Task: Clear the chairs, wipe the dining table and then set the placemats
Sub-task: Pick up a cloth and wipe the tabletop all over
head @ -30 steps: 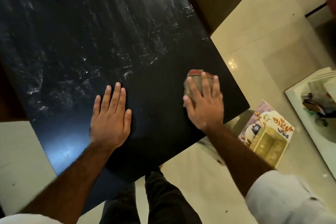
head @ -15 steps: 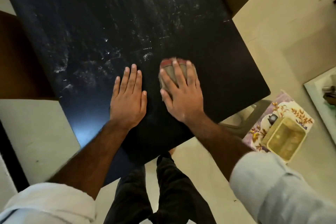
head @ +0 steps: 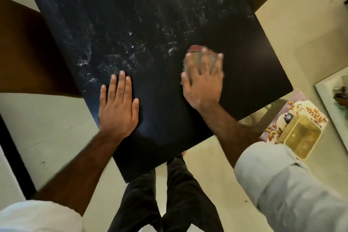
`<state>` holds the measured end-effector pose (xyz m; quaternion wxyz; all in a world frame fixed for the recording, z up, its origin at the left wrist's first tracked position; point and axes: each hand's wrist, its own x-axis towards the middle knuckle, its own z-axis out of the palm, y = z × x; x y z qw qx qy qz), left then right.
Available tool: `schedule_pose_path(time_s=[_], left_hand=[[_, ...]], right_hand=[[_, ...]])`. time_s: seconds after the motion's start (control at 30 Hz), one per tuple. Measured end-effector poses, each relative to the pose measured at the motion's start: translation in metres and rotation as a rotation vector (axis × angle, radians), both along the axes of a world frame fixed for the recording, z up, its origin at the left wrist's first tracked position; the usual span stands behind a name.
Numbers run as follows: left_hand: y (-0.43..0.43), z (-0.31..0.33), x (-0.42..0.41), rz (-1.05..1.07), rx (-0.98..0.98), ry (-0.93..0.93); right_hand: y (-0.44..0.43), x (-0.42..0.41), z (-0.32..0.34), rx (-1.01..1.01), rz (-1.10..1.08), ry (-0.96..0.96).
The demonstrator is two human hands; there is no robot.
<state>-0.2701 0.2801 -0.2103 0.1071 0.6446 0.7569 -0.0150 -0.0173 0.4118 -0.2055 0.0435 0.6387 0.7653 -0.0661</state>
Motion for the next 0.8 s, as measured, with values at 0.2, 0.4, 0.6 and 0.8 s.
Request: schedule_pose_path(time_s=[0.2,0.4,0.6,0.8], left_hand=[[-0.003,-0.002,-0.023,-0.121,0.014,-0.022],[-0.003,-0.003,-0.027,-0.141,0.027,-0.029],[-0.006,-0.006,-0.025,-0.121,0.039,-0.034],[-0.007,-0.007,-0.026,-0.128,0.023,-0.028]], right_hand=[[-0.134,-0.006,0.010,-0.150,0.302,0.041],[-0.131,0.074,0.011,-0.165,-0.053,-0.019],[-0.049,0.065,-0.002,-0.059,-0.322,0.012],[-0.069,-0.031,-0.001,-0.049,-0.004,0.023]])
